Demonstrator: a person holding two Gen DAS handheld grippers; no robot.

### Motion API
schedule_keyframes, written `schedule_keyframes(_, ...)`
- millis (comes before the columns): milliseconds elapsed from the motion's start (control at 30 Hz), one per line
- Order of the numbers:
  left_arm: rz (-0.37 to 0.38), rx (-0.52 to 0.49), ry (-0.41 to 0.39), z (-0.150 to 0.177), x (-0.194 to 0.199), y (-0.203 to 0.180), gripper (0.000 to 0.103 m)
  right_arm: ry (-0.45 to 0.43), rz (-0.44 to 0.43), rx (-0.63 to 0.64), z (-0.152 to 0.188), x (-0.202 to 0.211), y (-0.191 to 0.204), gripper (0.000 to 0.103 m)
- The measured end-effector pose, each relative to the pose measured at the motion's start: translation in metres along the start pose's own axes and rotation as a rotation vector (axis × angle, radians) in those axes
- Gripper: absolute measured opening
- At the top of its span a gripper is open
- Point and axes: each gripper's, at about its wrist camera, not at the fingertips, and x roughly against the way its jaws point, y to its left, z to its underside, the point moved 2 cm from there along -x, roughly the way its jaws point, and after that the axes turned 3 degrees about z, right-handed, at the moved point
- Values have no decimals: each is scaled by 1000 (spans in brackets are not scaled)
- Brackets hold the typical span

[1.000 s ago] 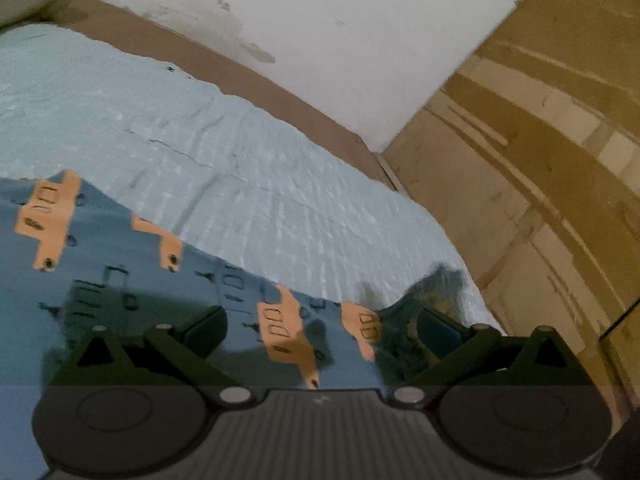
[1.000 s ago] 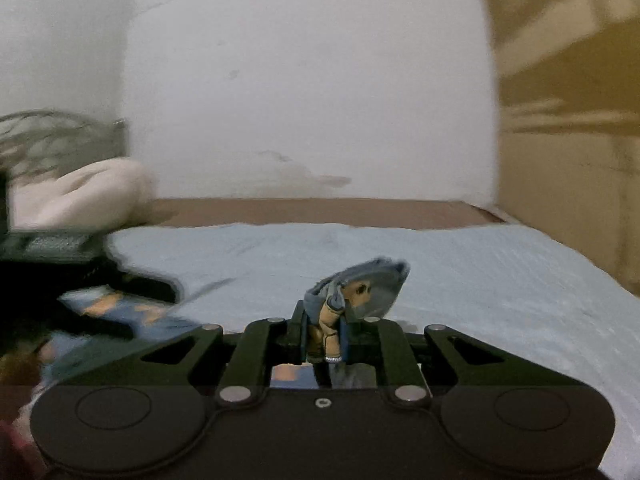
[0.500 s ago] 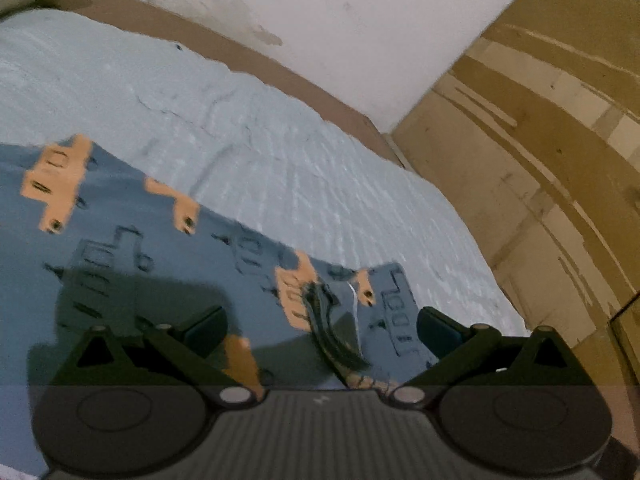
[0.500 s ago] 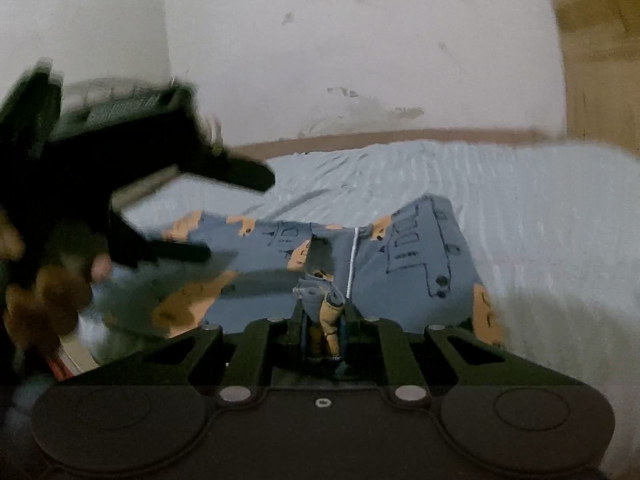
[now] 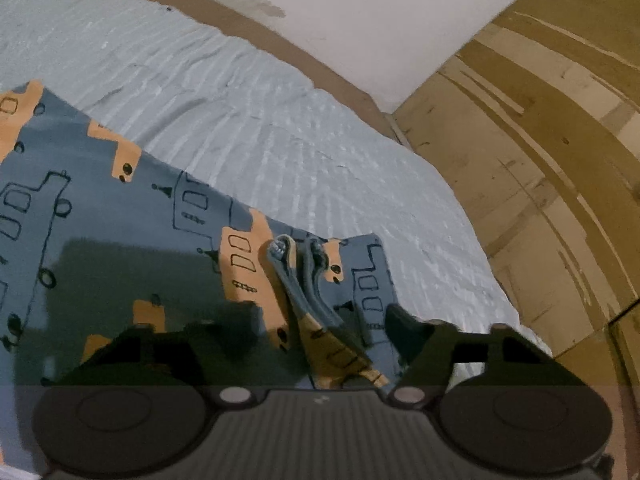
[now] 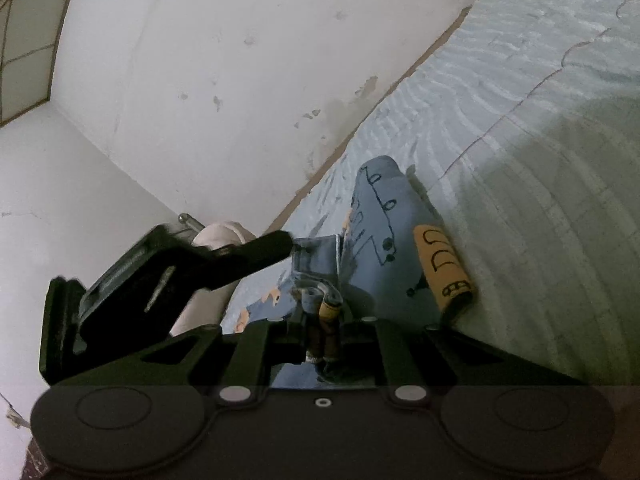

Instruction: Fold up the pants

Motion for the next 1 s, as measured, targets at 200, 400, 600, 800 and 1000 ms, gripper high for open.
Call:
schedule_keyframes(200,-25,13,12,2,-5,1,20,-9,42,81,4,-2,7,13)
schedule_keyframes(400,-54,-39,-6,1,-3,-9,11,-17,76,152,8,-5,14,13)
schedule_keyframes(600,-55,-115,-15,-14,16,-27,11,-58,127,343,12,-1,45,16)
schedule_keyframes(800,-65,-123,-25,-33,46,-20,10,-78,116,511,16,0,85,15)
schedule_keyframes(1000,-135,-127,-28,-45,76,3,10,-15,53,610,32,-18,123,15)
